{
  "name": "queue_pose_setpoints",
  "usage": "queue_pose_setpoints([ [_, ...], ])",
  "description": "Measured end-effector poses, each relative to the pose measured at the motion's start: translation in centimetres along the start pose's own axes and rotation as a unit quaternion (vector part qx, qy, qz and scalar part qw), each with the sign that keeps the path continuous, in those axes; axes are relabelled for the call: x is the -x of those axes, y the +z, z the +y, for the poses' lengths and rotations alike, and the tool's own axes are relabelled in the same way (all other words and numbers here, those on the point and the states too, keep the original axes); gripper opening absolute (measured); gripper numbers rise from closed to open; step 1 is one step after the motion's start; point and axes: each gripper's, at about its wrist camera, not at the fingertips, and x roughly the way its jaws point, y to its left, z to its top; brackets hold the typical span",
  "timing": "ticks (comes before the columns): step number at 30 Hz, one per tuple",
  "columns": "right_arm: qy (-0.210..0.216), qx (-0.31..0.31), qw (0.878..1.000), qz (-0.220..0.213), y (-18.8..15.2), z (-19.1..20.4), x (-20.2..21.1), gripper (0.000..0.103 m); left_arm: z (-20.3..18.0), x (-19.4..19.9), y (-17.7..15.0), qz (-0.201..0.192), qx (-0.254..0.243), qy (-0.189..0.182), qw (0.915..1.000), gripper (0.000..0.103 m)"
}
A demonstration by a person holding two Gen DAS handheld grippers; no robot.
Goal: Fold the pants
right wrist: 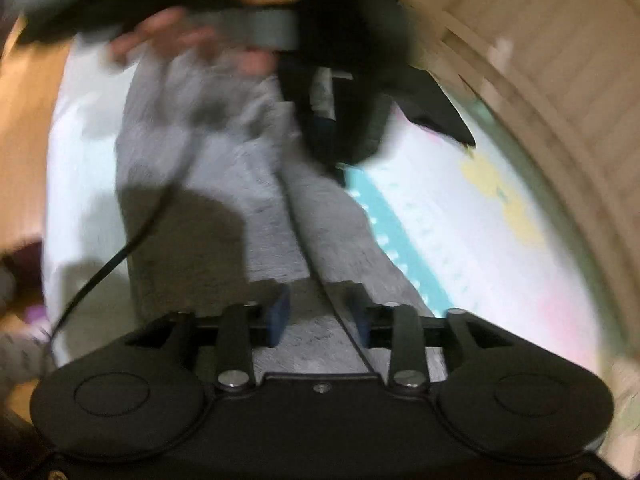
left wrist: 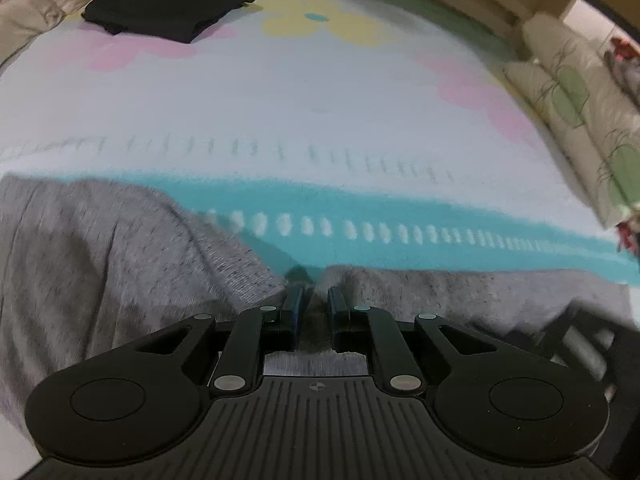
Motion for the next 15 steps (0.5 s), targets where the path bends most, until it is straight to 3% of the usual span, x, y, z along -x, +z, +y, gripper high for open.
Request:
queue_pose_setpoints([
  [3,0.028,-0.075,0.997,-0.016,-0.1,-3.4,1.7,0.065,-0.2,0.5,-0.3,-0.011,-0.016,-0.002,0.9998,0.013],
  [5,0.047,-0.123,0.991,-0.021,-0.1,-5.6,2.1,0.071,-0.8,0.7,-0.9,-0.013,-0.053,0.010,0.9984,0.013],
  [10,0.122,-0.206,0.971,-0.002,0.6,-10.0,0.9,0.072,-2.5,0.2,-2.5,-0.002,-0.124,0.035,0.9916,0.013],
  [15,0.192,-0.251,0.949,0.018,1.3,-11.2,-2.3,0.072,-2.4,-0.3,-2.7,0.003,-0.121,0.033,0.9922,0.013],
])
